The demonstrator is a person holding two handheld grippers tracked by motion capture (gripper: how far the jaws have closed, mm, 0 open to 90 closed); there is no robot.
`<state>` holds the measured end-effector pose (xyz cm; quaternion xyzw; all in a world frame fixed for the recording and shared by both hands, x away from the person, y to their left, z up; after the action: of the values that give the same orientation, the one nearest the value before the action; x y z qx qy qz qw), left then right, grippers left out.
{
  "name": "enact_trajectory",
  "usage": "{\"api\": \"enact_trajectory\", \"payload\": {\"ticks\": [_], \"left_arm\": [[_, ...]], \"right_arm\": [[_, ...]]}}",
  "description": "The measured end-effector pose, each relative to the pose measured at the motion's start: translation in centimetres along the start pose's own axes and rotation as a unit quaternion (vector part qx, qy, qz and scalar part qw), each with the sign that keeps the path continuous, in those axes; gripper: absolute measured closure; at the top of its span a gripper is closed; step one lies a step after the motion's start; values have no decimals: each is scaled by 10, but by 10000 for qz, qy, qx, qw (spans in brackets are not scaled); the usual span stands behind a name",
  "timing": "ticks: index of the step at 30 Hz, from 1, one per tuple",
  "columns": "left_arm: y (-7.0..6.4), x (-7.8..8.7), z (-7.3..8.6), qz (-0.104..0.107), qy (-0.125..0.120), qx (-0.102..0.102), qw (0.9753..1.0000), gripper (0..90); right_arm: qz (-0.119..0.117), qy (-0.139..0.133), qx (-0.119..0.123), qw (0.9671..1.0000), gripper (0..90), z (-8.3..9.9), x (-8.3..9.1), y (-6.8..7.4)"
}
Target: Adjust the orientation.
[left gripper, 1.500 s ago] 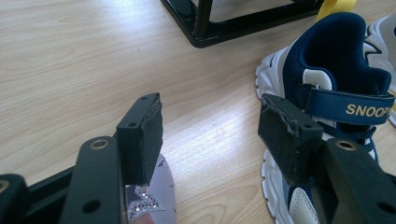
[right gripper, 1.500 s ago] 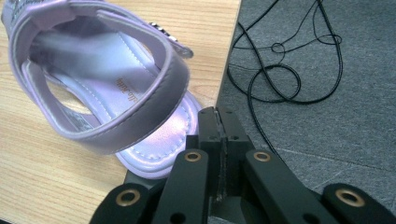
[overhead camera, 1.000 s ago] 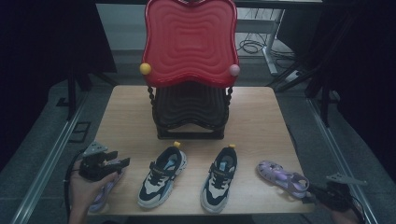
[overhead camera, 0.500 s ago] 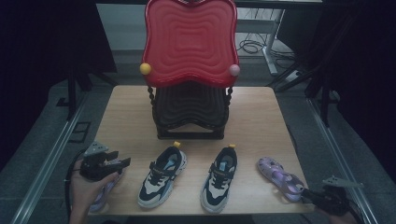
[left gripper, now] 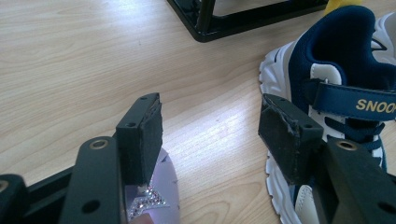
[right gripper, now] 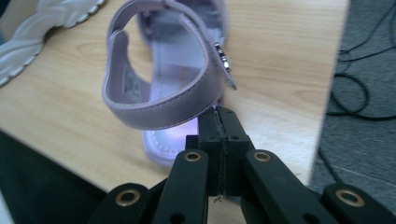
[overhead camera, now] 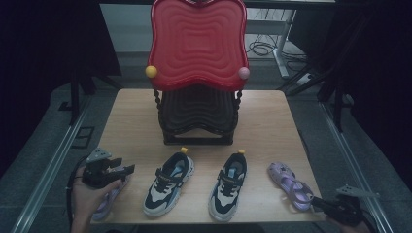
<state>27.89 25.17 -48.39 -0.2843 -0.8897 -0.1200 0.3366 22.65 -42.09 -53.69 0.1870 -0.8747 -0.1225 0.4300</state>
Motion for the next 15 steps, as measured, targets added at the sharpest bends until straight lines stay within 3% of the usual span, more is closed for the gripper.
{"api": "enact_trajectory", "payload": {"ticks": [3, 8, 15], "left_arm": [[2, 2, 3, -22, 2, 23, 10000, 404], [5, 6, 4, -52, -30, 49, 10000, 405], [4, 4, 1, -18, -38, 10, 10000, 404]], "right_arm": [[247, -231, -74, 9994, 891, -12, 2, -5], [281, -355, -43, 9990, 891, -26, 6, -3], [181, -210, -28, 9996, 891, -13, 7, 1]]}}
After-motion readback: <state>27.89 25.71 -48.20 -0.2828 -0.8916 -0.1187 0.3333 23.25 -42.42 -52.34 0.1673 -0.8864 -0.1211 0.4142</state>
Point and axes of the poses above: each handheld gripper's, and its own axes: x roughly backward along the jaws, z roughly out of its underside, y roughly to its left, the point moved 4 cm from there along -x, roughly forward along the jaws, and after that the axes turned 14 degrees about -x, right-handed, at the moved point
